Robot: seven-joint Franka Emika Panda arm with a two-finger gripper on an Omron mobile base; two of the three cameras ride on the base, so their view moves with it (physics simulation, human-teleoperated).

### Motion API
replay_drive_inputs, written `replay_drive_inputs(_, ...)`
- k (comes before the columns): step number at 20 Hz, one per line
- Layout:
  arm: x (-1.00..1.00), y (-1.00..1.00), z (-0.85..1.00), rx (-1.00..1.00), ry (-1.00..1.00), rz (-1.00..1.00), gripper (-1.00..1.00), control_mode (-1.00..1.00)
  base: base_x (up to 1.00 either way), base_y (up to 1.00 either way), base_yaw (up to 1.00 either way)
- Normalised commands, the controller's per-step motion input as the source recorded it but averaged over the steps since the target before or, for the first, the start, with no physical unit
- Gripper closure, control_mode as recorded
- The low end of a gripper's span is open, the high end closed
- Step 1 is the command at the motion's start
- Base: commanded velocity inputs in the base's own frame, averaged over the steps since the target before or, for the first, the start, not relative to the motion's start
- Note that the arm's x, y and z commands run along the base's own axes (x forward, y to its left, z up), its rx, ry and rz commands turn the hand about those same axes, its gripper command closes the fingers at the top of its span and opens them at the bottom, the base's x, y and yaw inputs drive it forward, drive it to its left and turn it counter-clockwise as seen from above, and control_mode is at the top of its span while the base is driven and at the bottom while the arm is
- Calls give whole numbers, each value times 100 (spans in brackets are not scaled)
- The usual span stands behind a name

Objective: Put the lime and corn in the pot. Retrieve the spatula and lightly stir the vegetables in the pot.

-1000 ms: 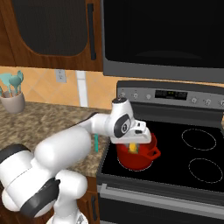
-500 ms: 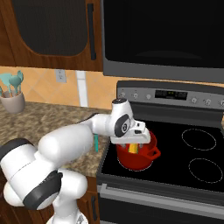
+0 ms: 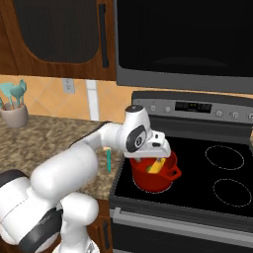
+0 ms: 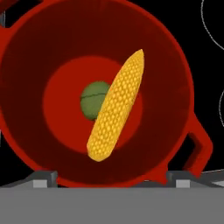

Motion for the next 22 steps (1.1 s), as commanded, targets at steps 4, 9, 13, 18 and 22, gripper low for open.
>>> replay_drive_inputs(4, -16, 49, 23, 12, -9, 2, -100, -100, 0, 0, 0)
replay_drive_inputs(9, -3, 98, 4, 6, -12, 25, -100, -100, 0, 0, 0)
replay_drive_inputs(13, 0, 99, 0, -1, -3, 31, -100, -100, 0, 0, 0)
replay_drive_inputs(18, 0, 60, -4, -2, 0, 17, -100, -100, 0, 0, 0)
replay_drive_inputs(22, 9, 64, -27, -6, 3, 7, -100, -100, 0, 0, 0)
